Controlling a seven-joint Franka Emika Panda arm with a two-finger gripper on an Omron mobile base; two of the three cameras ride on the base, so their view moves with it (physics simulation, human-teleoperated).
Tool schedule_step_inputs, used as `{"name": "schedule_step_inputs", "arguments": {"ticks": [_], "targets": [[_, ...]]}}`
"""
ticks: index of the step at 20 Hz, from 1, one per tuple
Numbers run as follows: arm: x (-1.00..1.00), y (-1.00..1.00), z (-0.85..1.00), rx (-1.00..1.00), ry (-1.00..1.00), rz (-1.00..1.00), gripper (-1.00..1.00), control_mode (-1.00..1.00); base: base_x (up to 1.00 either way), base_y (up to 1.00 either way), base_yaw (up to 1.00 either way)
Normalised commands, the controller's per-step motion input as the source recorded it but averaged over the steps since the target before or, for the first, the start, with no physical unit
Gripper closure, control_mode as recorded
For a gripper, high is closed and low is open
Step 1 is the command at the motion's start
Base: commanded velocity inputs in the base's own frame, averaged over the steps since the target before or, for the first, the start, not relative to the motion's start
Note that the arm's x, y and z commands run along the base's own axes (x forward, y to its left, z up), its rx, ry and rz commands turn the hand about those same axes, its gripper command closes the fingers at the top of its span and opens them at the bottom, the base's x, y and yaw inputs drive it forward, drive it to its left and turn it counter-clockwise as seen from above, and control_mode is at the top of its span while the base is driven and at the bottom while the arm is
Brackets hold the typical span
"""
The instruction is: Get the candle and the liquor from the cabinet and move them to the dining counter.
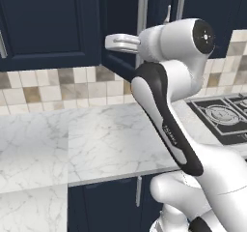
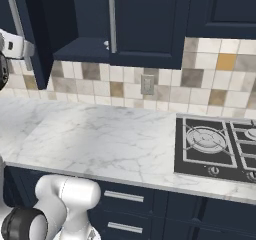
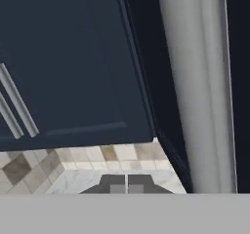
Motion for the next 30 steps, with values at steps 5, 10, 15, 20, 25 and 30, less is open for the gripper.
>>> {"name": "schedule_step_inputs", "arguments": {"ticks": [5, 10, 15, 20, 25, 30], "targets": [[-0.02, 0.33, -0.17, 0.0, 0.0, -0.06, -1.0, -1.0, 0.0, 0.0, 0.0], [-0.22, -0.01, -0.08, 0.05, 0.0, -0.04, -1.0, -1.0, 0.0, 0.0, 0.0], [-0.62, -0.07, 0.04, 0.17, -0.01, 0.0, -1.0, -1.0, 0.0, 0.0, 0.0], [-0.46, -0.11, 0.11, 0.15, -0.01, -0.01, -1.0, -1.0, 0.0, 0.0, 0.0], [-0.11, -0.49, 0.07, 0.02, 0.0, -0.06, -1.0, -1.0, 0.0, 0.0, 0.0], [-0.25, -0.45, 0.21, 0.08, 0.0, 0.0, -1.0, -1.0, 0.0, 0.0, 0.0]]}}
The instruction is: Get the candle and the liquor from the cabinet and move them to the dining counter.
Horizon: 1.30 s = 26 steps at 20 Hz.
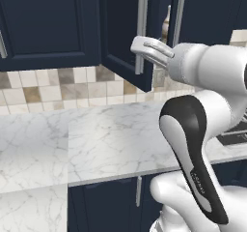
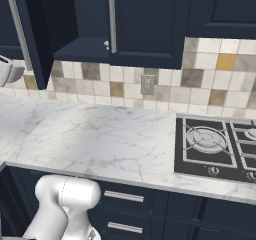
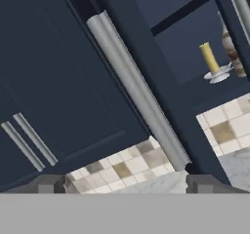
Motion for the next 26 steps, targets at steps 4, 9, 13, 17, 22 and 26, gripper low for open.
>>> {"name": "schedule_step_inputs", "arguments": {"ticks": [4, 9, 13, 17, 22, 26], "targets": [[-0.25, -0.43, 0.27, 0.15, 0.0, -0.01, -1.0, -1.0, 0.0, 0.0, 0.0], [-0.06, -0.45, 0.25, 0.23, 0.07, -0.03, -1.0, -1.0, 0.0, 0.0, 0.0], [0.02, -0.49, 0.16, 0.22, 0.12, 0.0, -1.0, -1.0, 0.0, 0.0, 0.0], [0.17, -0.44, 0.01, 0.13, 0.09, 0.0, -1.0, -1.0, 0.0, 0.0, 0.0], [0.36, -0.28, -0.07, 0.11, 0.08, 0.0, -1.0, -1.0, 0.0, 0.0, 0.0], [0.6, -0.19, -0.1, 0.22, 0.15, 0.0, -1.0, -1.0, 0.0, 0.0, 0.0]]}}
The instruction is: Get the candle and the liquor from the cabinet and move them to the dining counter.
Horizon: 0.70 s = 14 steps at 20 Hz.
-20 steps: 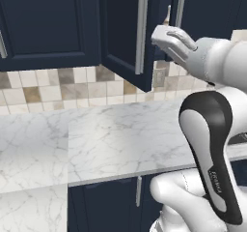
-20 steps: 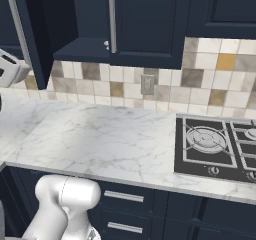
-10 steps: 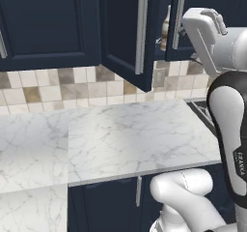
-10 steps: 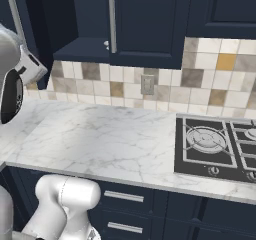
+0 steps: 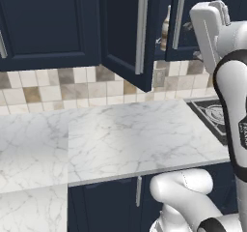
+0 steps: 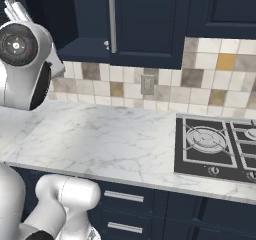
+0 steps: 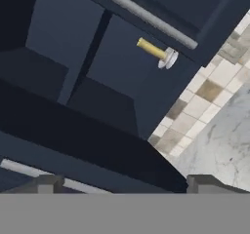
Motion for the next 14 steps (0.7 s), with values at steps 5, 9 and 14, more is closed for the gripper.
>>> {"name": "schedule_step_inputs", "arguments": {"ticks": [5, 9, 14], "targets": [[0.63, -0.06, -0.12, 0.12, 0.05, 0.02, -1.0, -1.0, 0.0, 0.0, 0.0], [0.69, 0.02, -0.26, 0.0, 0.0, 0.08, -1.0, -1.0, 0.0, 0.0, 0.0], [0.66, 0.08, -0.24, 0.02, 0.0, 0.13, -1.0, -1.0, 0.0, 0.0, 0.0]]}}
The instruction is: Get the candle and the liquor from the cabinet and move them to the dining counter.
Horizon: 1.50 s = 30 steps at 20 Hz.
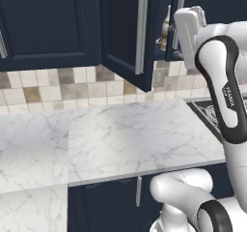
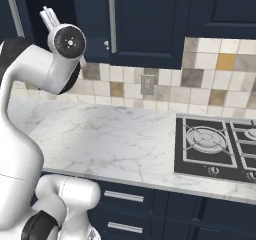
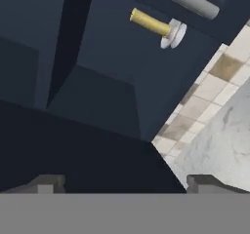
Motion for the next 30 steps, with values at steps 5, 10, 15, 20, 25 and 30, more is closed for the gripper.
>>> {"name": "schedule_step_inputs", "arguments": {"ticks": [5, 10, 15, 20, 25, 30], "targets": [[0.46, 0.25, -0.15, 0.01, 0.0, 0.25, -1.0, -1.0, 0.0, 0.0, 0.0], [0.37, 0.38, -0.11, 0.0, 0.0, 0.28, -1.0, -1.0, 0.0, 0.0, 0.0], [0.23, 0.44, -0.08, 0.0, 0.0, 0.11, -1.0, -1.0, 0.0, 0.0, 0.0], [0.09, 0.56, -0.09, 0.0, 0.0, 0.08, -1.0, -1.0, 0.0, 0.0, 0.0], [0.0, 0.57, -0.06, 0.0, 0.0, 0.14, -1.0, -1.0, 0.0, 0.0, 0.0], [0.03, 0.6, -0.12, 0.0, 0.0, 0.13, -1.0, -1.0, 0.0, 0.0, 0.0]]}}
